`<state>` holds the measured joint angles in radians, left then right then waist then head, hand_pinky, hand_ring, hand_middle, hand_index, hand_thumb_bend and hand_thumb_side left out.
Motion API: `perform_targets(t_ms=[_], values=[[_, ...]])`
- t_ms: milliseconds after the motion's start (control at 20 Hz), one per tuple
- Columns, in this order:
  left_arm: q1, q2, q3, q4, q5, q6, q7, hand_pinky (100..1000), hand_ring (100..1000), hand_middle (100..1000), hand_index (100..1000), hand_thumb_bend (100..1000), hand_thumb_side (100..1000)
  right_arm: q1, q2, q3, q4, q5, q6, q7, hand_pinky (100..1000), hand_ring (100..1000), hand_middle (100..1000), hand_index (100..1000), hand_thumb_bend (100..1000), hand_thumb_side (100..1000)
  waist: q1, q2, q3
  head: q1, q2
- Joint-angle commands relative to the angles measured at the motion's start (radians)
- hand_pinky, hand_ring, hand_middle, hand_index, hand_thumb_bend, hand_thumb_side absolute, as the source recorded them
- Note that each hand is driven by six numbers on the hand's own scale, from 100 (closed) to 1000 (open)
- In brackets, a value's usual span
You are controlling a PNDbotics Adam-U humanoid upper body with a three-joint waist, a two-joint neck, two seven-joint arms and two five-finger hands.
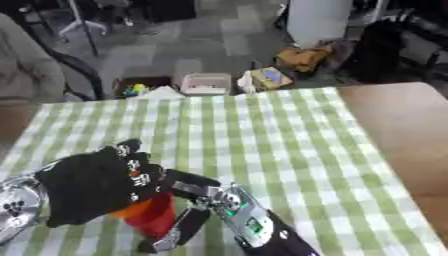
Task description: Pour the contents of one cup into another cup.
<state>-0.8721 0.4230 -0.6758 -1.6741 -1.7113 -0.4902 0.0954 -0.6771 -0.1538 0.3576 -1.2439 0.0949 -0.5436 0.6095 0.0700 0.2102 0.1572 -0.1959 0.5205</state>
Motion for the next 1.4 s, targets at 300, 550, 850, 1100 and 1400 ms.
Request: perform_targets(t_ms=[300,550,850,1100,1400], values=[[-0.022,-0.003,-0.021,-0.018,-0.055,-0.030,0.006,336,356,424,804,803,100,-0.026,0.005,-0.004,-0.025,-0.004,-0.038,0.032,357,309,244,748,100,100,0.005,-0.023,0.002,-0.001,-0.015],[-0.024,0.004,-0.018,-0.018,-0.079,-0.034,0.002,327,348,414,798,801,100,-0.025,0.003,-0.004,-0.023,-0.004,-0.040,0.032,357,309,244,748,100,100,0.010,-0.026,0.005,-0.003,-0.017],[-0.034,0.007,-0.023,-0.032,-0.096,-0.047,0.001,328,349,410,793,801,100,-0.025,0.001,-0.004,-0.020,-0.002,-0.042,0.032,358,309,244,748,100,100,0.016,-0.030,0.009,-0.009,-0.019],[-0.043,0.001,-0.032,-0.042,-0.097,-0.062,-0.006,333,352,409,793,802,100,-0.025,0.000,-0.003,-0.020,-0.003,-0.043,0.032,358,309,244,748,100,100,0.018,-0.032,0.009,-0.011,-0.020],[-0.050,-0.013,-0.044,-0.046,-0.102,-0.081,-0.006,338,354,408,792,804,100,-0.024,0.000,-0.002,-0.020,-0.003,-0.043,0.033,359,309,244,747,100,100,0.028,-0.034,0.008,-0.015,-0.021]])
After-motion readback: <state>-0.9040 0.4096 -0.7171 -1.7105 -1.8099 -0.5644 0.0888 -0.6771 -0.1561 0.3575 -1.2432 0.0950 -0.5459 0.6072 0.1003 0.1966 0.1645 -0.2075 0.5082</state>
